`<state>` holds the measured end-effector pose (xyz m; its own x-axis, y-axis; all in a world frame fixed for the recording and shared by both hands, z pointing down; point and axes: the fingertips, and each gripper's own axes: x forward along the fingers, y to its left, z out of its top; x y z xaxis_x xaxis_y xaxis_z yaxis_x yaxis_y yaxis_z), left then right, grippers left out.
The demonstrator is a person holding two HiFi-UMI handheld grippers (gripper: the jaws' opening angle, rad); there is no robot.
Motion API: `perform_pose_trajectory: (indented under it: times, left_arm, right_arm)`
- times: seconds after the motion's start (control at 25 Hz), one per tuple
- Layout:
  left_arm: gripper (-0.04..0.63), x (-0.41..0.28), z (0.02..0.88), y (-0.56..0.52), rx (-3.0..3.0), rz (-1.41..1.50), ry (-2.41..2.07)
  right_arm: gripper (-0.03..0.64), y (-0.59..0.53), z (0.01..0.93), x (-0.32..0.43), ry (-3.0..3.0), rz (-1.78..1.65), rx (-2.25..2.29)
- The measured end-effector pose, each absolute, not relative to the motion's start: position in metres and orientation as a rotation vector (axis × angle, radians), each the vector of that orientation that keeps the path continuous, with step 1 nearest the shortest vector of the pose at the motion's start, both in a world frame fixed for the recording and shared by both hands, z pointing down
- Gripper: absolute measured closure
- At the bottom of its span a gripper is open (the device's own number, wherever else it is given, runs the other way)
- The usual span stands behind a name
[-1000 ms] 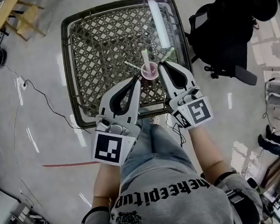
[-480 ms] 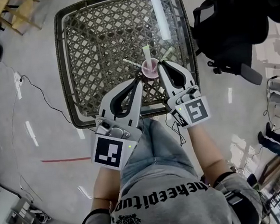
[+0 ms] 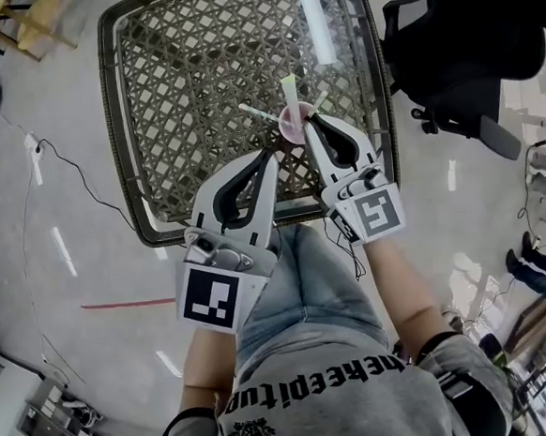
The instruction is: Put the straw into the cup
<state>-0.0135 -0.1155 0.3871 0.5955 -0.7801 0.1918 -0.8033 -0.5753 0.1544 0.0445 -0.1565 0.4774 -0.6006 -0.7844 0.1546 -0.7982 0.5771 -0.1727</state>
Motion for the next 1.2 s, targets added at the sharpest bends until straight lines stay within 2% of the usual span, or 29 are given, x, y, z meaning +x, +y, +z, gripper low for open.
perform_pose_trajectory:
  times: [1.2]
  left_arm:
    - [0.571, -0.017, 0.392, -0.116, 2.603, 0.163, -1.314]
  right_arm:
    - [0.555, -0.154, 0.507, 0.037, -2.632, 0.289, 1.348]
